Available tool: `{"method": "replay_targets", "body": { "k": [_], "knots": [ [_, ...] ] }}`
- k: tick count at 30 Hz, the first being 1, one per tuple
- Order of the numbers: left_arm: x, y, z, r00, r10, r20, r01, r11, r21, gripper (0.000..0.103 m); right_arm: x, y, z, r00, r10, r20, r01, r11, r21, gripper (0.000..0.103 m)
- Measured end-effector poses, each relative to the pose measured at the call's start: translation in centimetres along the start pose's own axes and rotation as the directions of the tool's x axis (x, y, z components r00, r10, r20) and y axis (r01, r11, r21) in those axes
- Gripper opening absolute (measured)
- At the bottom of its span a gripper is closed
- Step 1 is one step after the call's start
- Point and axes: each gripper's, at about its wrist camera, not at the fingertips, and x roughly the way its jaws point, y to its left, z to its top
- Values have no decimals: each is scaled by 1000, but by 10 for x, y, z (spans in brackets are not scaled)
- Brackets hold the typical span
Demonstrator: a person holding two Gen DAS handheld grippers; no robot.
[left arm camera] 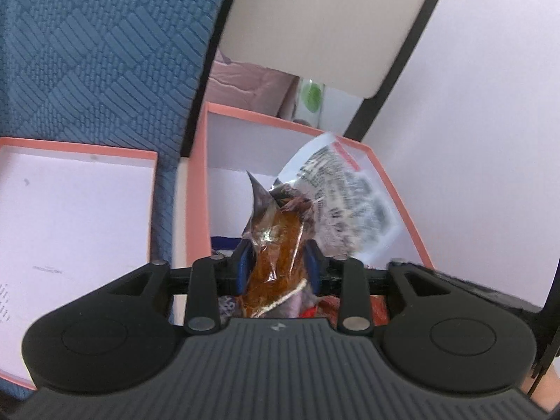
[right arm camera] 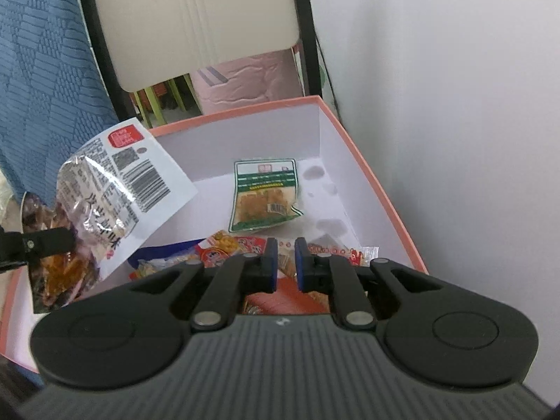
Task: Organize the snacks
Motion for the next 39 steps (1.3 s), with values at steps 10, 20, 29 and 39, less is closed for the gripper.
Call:
{"method": "replay_targets", "body": {
  "k": [10, 20, 29, 39],
  "knots": [
    [-53, -12, 17, 997, 10, 81, -14, 999, 46, 82, -40, 2, 19, 996, 32, 81, -32, 999, 4, 13],
    [-141, -25, 24, 975, -12, 221, -15, 993, 120, 82, -126, 20, 28, 969, 113, 218, -113, 993, -14, 13],
    [-192, -33, 10, 958, -29, 287, -14, 989, 146, 82, -178, 27, 11, 952, 155, 264, -151, 988, -36, 13],
    [-217, -36, -18, 954, -29, 299, -19, 988, 155, 82, -210, 34, -13, 953, 158, 259, -143, 987, -75, 13]
  ]
}}
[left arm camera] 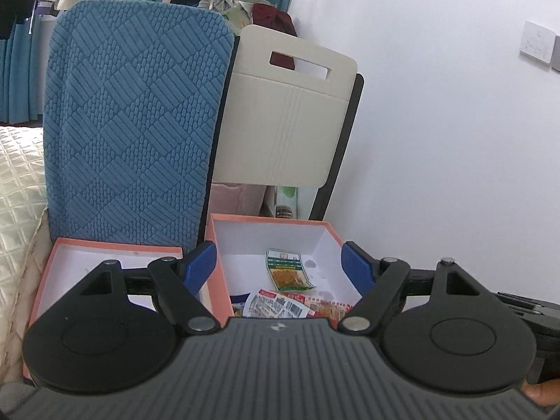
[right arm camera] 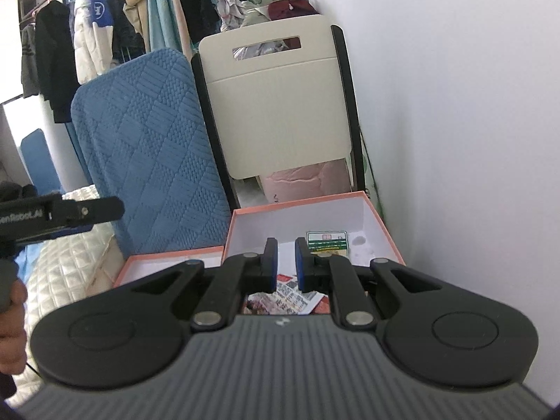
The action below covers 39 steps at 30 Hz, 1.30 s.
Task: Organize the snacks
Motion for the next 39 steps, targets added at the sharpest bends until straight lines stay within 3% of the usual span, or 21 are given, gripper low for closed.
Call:
{"method": "replay_targets", "body": {
  "k": [20, 22, 23, 24, 26, 39],
  "knots": [
    [-23, -3, -38, 998, 46, -36, -46, 999, 6, 82, -21, -1, -40, 996, -80, -35, 79, 996, -32, 16],
    [-23, -2, -38, 998, 55, -38, -55, 998, 3, 84, -20, -4, -40, 995, -98, -38, 96, 995, -37, 26],
    [-23, -2, -38, 997, 60, -38, -60, 998, 3, 85, -20, -5, -40, 994, -100, -37, 99, 994, -35, 44],
    [-23, -2, -39, 997, 62, -38, -62, 998, 3, 85, -20, -6, -40, 994, -102, -35, 101, 994, -31, 70],
    [-23, -1, -39, 997, 63, -39, -63, 998, -1, 86, -21, -9, -41, 993, -112, -20, 112, 994, -17, 95],
    [-24, -4, -38, 995, 94, -31, -94, 996, 3, 95, -20, -12, -41, 990, -138, -19, 138, 990, -25, 103]
  ]
}}
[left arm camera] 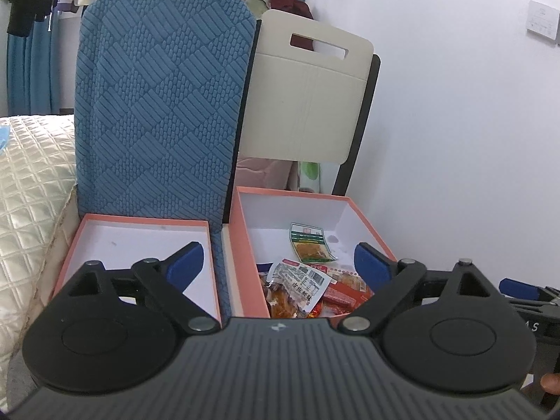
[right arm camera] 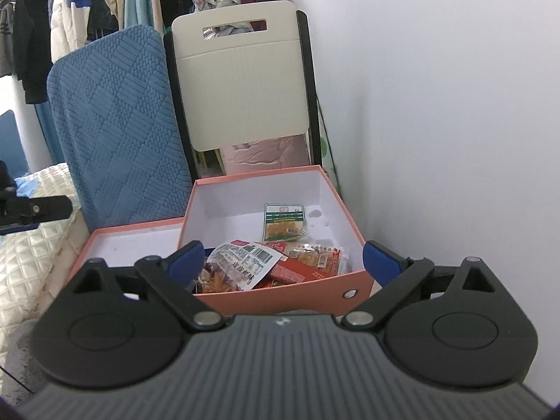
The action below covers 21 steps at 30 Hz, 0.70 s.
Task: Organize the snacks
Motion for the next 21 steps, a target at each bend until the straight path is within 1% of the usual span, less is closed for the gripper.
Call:
{"method": "replay_targets", "body": {
  "k": [3, 21],
  "knots": [
    [0, 1, 0, 1000, 3, -3, -3, 1000, -6, 95, -1, -1, 1, 1000, -9, 6, 9, 1000, 2, 103],
    [0, -1, 1, 1000, 25, -8, -25, 1000, -5, 96, -2, -1, 3, 1000, -7, 12, 7, 1000, -5, 103]
  ]
}}
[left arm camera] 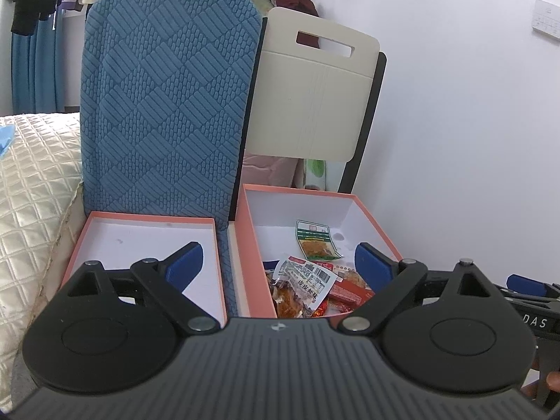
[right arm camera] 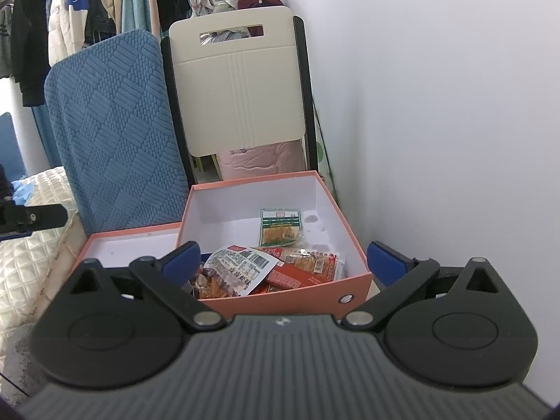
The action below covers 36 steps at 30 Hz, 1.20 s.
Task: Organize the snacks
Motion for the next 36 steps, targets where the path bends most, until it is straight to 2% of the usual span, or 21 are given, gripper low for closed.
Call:
{"method": "replay_targets", "body": {
  "k": [36],
  "knots": [
    [1, -9, 3, 1000, 17, -10, -17, 1000, 18, 96, -1, -6, -1, 1000, 10, -7, -9, 1000, 22, 103]
  ]
}}
